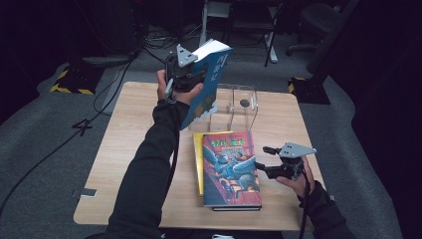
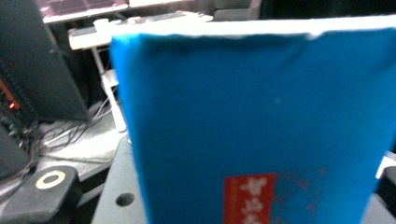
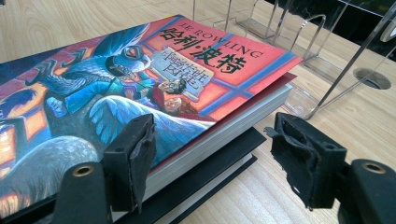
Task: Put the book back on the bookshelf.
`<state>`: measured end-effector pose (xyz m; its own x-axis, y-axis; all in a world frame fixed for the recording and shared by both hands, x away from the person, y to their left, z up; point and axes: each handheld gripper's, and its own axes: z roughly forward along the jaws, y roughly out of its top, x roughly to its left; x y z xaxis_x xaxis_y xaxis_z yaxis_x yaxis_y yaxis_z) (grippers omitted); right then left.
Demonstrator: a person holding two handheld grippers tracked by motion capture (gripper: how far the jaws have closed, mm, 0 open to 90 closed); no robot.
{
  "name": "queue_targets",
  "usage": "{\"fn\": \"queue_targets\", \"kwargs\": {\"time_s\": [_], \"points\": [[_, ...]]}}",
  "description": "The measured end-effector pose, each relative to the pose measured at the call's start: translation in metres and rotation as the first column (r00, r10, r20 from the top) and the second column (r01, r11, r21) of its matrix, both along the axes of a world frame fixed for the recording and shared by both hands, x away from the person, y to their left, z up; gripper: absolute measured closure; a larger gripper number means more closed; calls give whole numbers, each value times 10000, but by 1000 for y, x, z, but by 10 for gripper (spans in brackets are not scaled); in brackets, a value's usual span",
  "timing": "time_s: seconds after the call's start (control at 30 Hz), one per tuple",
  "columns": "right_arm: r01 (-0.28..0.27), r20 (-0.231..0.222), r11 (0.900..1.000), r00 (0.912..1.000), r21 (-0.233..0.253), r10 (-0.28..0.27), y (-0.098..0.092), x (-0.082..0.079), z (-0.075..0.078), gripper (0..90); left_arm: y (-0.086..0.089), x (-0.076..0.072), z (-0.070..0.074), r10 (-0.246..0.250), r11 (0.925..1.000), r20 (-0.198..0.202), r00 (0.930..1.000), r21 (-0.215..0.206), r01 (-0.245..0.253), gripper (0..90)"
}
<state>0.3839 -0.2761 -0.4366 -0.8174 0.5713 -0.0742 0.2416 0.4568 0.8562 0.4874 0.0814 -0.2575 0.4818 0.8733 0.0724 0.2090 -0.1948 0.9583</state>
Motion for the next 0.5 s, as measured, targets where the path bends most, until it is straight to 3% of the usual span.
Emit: {"fn": "queue_targets", "kwargs": {"time_s": [0.33, 0.5], "points": [[-45, -26, 10000, 10000, 47, 45, 0, 0, 0, 313, 14, -16, 22, 80, 9999, 290, 9995, 66, -82, 600], [-131, 69, 9999, 9999, -56, 131, 4, -2, 1, 313, 13, -9, 22, 297, 9995, 296, 9991, 55, -299, 602]]}}
